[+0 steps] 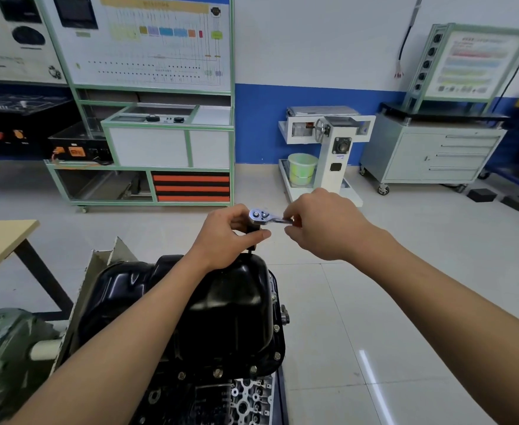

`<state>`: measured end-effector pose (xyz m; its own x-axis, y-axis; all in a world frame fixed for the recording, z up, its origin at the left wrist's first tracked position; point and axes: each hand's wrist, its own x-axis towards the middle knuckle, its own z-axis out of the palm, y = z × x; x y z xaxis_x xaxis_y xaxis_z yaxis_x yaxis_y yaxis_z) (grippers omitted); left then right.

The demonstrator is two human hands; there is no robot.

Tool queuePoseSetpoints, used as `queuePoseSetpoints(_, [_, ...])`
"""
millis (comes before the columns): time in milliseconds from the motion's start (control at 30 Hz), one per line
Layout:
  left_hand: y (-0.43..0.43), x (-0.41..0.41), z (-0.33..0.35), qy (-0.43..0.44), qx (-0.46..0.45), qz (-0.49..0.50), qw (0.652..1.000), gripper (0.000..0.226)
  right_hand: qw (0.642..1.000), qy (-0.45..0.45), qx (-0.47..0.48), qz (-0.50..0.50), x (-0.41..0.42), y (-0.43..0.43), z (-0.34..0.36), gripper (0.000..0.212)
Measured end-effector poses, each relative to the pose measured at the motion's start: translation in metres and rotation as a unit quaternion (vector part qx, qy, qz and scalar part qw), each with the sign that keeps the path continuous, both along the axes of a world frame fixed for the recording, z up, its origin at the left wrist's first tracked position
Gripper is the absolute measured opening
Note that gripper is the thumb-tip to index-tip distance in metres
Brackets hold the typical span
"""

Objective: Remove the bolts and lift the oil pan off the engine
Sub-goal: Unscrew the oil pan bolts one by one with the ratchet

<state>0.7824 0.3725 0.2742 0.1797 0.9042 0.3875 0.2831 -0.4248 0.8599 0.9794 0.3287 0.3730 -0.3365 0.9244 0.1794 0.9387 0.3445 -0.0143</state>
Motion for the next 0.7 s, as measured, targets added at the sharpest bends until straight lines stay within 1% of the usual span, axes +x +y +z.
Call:
queuePoseSetpoints(100, [0.000, 0.000, 0.000, -0.005, 0.009, 0.009, 1.000, 0.021, 0.997, 0.040, -0.057, 0.018, -0.006, -0.012, 0.003, 0.020])
queuePoseSetpoints(200, [-0.001, 0.000, 0.002, -0.009, 0.014, 0.006, 1.000, 0.023, 0.991, 0.071, -0.100, 0.046, -0.017, -0.020, -0.003, 0.039])
queuePoseSetpoints(267, [0.000, 0.000, 0.001, -0.012, 0.016, -0.002, 1.000, 0.020, 0.990, 0.084, -0.100, 0.051, -0.024, -0.024, -0.009, 0.047])
queuePoseSetpoints(333, [0.000, 0.000, 0.001, -0.014, 0.014, -0.007, 1.000, 0.021, 0.989, 0.096, -0.095, 0.056, -0.027, -0.026, -0.012, 0.050])
queuePoseSetpoints(400, [0.001, -0.001, 0.001, -0.013, 0.009, -0.013, 1.000, 0.021, 0.987, 0.107, -0.110, 0.057, -0.025, -0.024, -0.010, 0.051])
queuePoseSetpoints(533, [0.000, -0.001, 0.003, -0.015, 0.007, -0.046, 0.999, 0.016, 0.978, 0.119, -0.157, 0.063, -0.016, -0.016, 0.001, 0.041])
queuePoseSetpoints(633, [0.001, 0.000, 0.003, -0.006, 0.013, -0.064, 0.998, 0.011, 0.981, 0.097, -0.155, 0.062, -0.011, -0.009, 0.011, 0.022])
queuePoseSetpoints(700, [0.001, -0.001, 0.004, -0.002, 0.018, -0.065, 0.998, 0.012, 0.985, 0.073, -0.146, 0.055, -0.006, -0.003, 0.015, 0.012])
